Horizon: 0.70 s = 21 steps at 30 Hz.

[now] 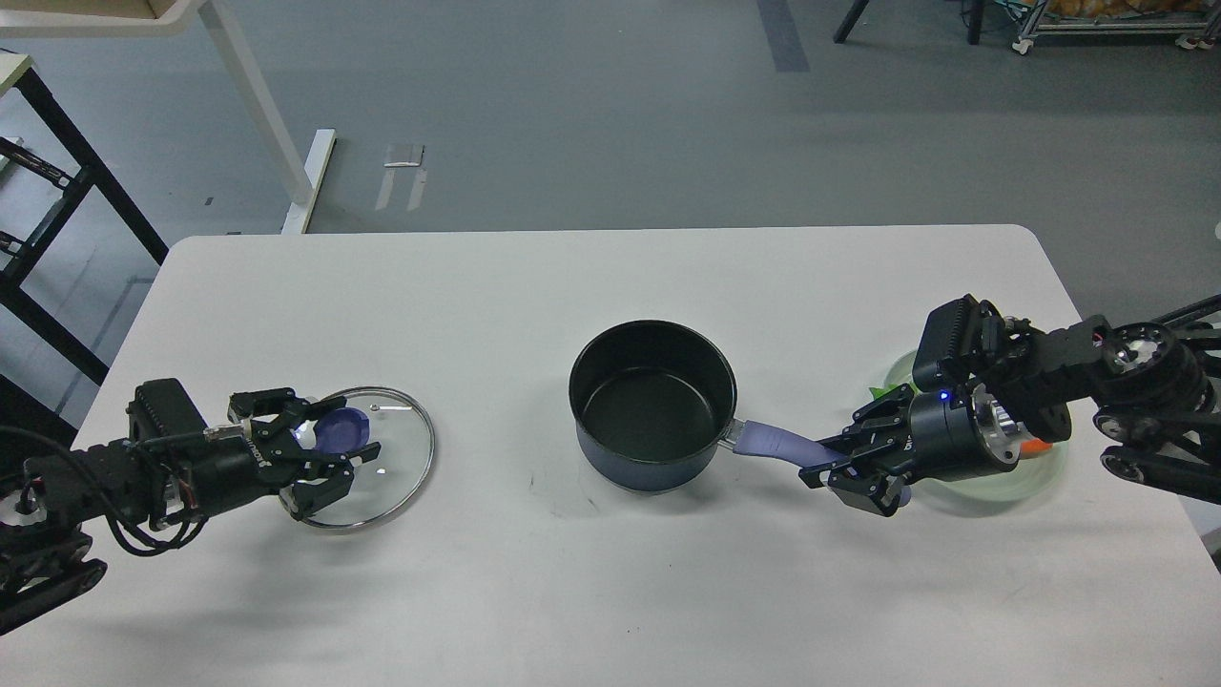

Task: Open pot lid
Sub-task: 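Carry the glass lid away from the saucepan and lower it onto the table, then open the left gripper to release the lid and raise it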

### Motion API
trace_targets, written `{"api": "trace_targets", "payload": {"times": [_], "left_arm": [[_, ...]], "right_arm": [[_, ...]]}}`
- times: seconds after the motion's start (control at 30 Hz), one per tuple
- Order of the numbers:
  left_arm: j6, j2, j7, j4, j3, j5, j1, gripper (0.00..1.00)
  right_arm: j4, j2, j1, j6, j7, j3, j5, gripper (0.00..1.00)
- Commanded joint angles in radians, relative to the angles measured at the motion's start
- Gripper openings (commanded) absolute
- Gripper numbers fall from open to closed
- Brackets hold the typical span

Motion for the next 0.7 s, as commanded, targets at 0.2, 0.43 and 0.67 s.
{"api": "trace_targets", "payload": {"times": [0.2,0.43,0.67], "left_arm": [[0.0,0.02,0.0,-0.085,-0.003,-0.1,-0.021,0.99],[-0.326,0.193,0.0,-0.333,-0.037,-0.544,-0.101,0.99],[-0.679,0.217,0.0,-0.316,-0.149,-1.241,-0.175,0.99]], "right_arm": [[0.0,0.0,-0.002,-0.001,0.0,0.002,0.0,0.34],[0.0,-0.003,-0.002,-0.001,0.0,0.0,0.0,0.34],[0.0,-0.002,-0.002,-0.002,0.0,0.002,0.001,0.62]]}}
